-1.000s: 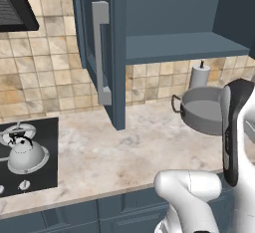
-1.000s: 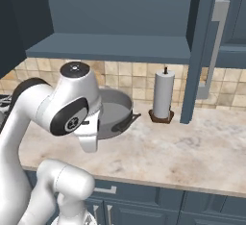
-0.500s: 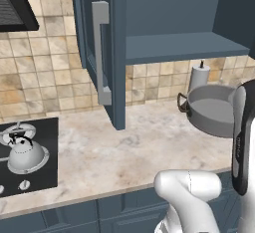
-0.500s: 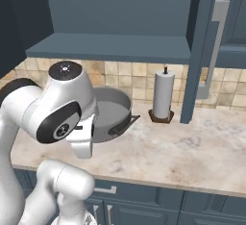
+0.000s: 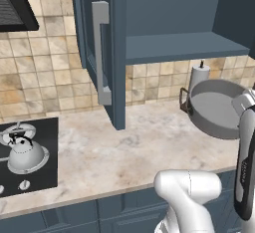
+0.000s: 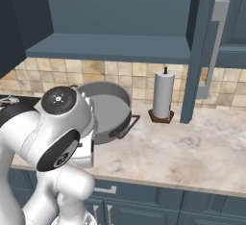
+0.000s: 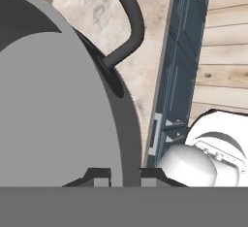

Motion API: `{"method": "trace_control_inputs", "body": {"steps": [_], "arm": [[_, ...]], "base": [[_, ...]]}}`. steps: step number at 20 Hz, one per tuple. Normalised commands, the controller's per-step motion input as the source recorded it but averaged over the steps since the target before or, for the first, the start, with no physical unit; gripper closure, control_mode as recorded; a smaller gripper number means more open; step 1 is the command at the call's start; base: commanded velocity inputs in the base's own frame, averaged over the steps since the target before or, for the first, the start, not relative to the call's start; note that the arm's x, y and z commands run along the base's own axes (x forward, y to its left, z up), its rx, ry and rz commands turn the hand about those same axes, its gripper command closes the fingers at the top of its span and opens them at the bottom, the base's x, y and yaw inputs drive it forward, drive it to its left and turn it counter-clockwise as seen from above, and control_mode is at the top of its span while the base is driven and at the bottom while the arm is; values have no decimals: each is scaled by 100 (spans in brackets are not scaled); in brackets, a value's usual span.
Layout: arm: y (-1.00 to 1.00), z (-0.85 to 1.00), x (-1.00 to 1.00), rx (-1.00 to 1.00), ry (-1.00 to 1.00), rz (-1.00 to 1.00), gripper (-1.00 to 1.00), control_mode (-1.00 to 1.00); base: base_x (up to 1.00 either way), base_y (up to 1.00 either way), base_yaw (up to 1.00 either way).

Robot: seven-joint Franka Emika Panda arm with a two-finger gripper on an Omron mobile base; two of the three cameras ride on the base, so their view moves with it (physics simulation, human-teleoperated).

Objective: Pick the kettle from the cabinet and place it on a stove burner. Then pick the pot from the counter and place it on another stove burner. Finally, turn both burners on.

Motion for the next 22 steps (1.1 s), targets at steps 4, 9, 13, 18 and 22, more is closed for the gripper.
{"method": "trace_control_inputs", "body": {"steps": [4,9,13,18,22], "arm": [[0,0,0,0,0,0,100,-100],[0,0,0,0,0,0,100,-100],[0,0,-8,0,-1,0,100,-100],[0,0,-7,0,-1,-1,100,100],[0,0,0,0,0,0,100,100]], "base": [[0,0,0],[0,0,0],[0,0,0],[-42,3,-8],[-59,8,-10]]}}
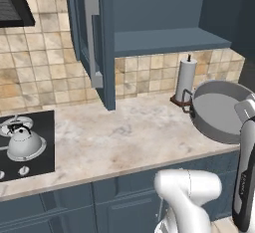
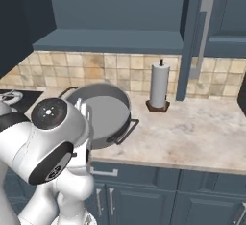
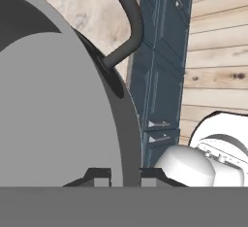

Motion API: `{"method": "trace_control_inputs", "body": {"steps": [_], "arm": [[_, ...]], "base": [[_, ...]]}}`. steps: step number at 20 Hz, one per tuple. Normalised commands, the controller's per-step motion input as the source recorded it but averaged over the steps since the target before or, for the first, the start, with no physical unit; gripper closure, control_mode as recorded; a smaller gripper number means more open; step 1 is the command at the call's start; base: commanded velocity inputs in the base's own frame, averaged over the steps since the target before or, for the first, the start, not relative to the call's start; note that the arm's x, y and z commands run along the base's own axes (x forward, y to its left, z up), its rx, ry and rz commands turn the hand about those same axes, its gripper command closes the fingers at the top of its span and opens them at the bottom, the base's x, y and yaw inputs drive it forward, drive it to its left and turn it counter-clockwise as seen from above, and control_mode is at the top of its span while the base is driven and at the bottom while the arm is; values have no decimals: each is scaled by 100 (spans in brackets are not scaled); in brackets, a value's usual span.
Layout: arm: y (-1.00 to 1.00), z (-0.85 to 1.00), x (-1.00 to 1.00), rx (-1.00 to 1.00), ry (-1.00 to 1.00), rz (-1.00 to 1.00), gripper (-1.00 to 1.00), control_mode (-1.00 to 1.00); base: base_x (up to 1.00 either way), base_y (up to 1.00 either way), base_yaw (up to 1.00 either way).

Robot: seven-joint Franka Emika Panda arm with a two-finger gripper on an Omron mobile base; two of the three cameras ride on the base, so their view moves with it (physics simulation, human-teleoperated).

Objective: Pick the kettle from the cabinet and place it on a stove burner. Then pick the pot from the counter and place it on another stove burner. Finally, turn both burners on.

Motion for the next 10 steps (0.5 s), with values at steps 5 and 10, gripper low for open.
{"method": "trace_control_inputs", "body": {"steps": [5,10], "arm": [[0,0,0,0,0,0,100,100],[0,0,0,0,0,0,100,100]], "base": [[-57,22,-8],[-52,36,-3]]}}
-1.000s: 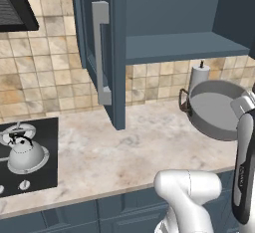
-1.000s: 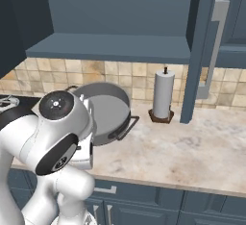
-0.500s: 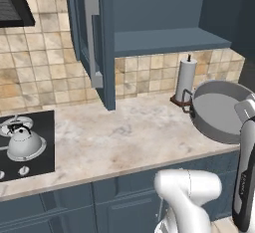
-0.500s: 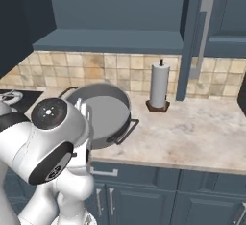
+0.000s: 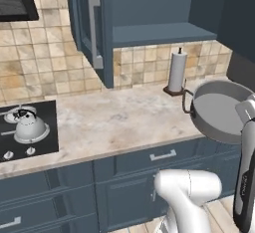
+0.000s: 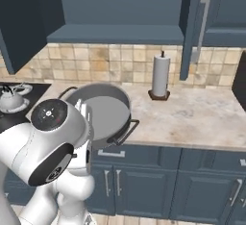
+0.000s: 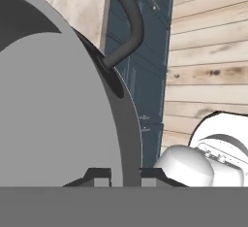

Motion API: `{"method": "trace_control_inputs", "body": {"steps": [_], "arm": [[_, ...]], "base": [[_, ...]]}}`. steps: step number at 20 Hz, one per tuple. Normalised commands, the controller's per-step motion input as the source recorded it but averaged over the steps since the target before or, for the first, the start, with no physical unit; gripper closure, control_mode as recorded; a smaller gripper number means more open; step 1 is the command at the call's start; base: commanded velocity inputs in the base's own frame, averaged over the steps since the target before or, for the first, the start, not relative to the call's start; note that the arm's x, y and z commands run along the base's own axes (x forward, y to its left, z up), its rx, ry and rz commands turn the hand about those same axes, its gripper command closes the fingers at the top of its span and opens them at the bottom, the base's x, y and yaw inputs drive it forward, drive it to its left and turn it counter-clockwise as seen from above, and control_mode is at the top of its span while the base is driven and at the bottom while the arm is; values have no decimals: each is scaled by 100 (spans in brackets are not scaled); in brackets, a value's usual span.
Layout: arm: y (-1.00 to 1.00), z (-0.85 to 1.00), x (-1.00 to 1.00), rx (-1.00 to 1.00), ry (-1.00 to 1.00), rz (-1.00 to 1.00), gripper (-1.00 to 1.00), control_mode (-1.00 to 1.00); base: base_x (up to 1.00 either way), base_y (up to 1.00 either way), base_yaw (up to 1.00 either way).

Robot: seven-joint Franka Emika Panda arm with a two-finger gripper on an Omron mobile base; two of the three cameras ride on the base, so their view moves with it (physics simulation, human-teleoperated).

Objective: Pick the kettle from the cabinet and place it on a stove burner. Then pick the pot from the counter and place it on another stove burner. Finally, turn both burners on.

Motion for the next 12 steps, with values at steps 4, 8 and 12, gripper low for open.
{"method": "trace_control_inputs", "body": {"steps": [4,8,12], "arm": [[0,0,0,0,0,0,100,100],[0,0,0,0,0,0,100,100],[0,0,0,0,0,0,100,100]], "base": [[-47,48,0],[-45,49,0],[-40,50,0]]}}
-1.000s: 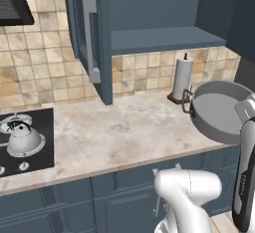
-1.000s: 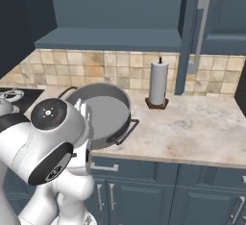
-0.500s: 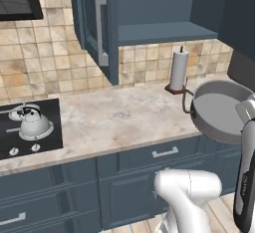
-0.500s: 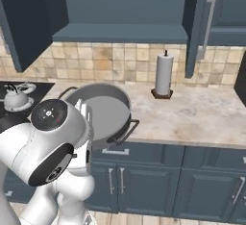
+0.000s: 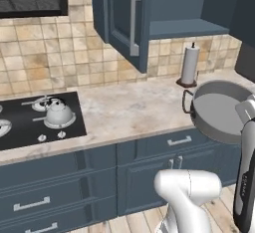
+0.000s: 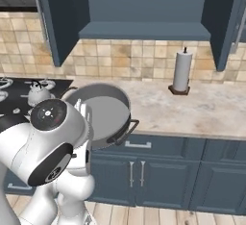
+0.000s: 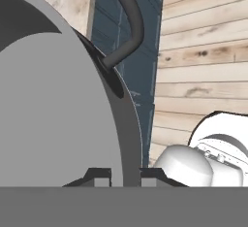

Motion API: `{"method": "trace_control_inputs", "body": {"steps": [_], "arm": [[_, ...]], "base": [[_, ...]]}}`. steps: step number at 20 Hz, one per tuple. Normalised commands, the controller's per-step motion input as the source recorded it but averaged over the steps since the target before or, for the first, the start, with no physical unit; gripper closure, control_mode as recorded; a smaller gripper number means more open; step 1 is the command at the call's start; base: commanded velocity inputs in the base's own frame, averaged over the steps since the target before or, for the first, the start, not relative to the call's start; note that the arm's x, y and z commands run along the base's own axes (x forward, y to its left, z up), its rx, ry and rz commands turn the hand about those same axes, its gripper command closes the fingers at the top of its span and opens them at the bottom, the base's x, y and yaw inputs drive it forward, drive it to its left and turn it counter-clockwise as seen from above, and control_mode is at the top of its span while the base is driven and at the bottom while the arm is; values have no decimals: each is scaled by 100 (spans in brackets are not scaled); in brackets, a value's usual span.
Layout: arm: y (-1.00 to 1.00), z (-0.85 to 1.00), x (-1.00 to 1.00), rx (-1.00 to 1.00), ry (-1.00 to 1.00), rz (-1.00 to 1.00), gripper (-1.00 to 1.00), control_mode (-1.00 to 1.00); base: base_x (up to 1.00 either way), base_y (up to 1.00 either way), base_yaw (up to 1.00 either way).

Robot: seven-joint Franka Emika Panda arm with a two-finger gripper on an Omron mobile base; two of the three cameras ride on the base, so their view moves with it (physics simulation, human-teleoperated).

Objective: Pick the kettle from the cabinet and place it on a stove burner. Then pick the pot from the counter and place it on another stove burner. Finally, turn both burners on.

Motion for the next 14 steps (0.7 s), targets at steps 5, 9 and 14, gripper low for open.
{"method": "trace_control_inputs", "body": {"steps": [5,9,14], "arm": [[0,0,0,0,0,0,100,100],[0,0,0,0,0,0,100,100],[0,0,0,0,0,0,100,100]], "base": [[-39,49,0],[-39,50,0],[-41,53,0]]}}
